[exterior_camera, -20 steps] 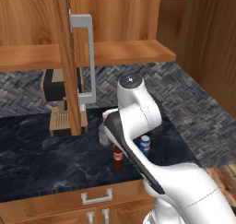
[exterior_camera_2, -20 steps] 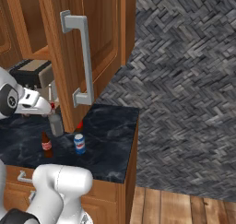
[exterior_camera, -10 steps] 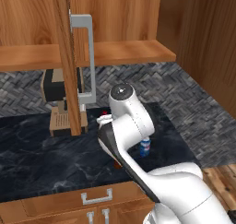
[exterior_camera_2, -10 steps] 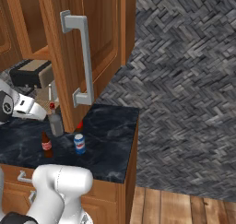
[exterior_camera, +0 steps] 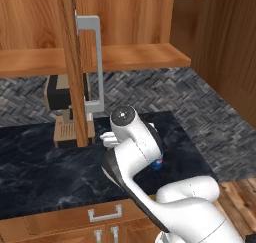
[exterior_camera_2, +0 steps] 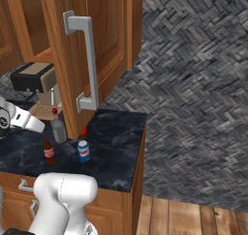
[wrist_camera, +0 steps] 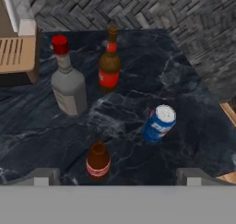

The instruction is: Sort all alcoholic drinks to one cabinet, and non-alcoholic drinks to the other.

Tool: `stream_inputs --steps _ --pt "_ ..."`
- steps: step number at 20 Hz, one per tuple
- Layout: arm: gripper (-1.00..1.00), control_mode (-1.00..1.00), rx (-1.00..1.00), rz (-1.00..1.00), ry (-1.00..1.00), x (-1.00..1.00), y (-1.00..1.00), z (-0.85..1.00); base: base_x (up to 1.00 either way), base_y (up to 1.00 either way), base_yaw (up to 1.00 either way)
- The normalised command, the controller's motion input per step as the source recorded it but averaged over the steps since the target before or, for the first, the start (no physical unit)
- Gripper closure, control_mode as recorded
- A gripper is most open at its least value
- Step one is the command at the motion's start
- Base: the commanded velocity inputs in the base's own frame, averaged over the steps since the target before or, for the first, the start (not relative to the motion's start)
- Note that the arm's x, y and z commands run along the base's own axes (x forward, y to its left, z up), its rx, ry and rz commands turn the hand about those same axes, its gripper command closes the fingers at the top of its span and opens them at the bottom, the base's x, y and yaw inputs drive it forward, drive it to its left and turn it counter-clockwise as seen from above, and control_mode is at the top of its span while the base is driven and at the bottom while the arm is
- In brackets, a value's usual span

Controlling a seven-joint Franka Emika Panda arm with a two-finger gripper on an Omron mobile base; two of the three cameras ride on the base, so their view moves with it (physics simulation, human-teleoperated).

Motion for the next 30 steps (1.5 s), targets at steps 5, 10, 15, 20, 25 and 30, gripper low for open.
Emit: stream_inputs --steps 5,10,15,20,25,30 --pt "-1.0 -1.0 0.0 -0.08 -0.08 0.0 0.16 -0.18 0.0 0.0 0.0" --pt "-1.0 -1.0 0.0 -0.07 -0.1 0.0 0.11 -0.17 0.0 0.0 0.0" --pt "-1.0 -1.0 0.0 -0.07 -0.09 0.0 0.2 -0.19 0.0 0.0 0.0" --pt "-1.0 -1.0 0.0 -0.08 -0.09 0.0 0.18 -0.16 0.0 0.0 0.0" --pt "-1.0 -1.0 0.0 -0.11 -0.08 0.0 0.23 -0.16 0.0 0.0 0.0" --pt "-1.0 -1.0 -0.01 -0.15 -0.03 0.0 0.21 -0.12 0.0 0.0 0.0"
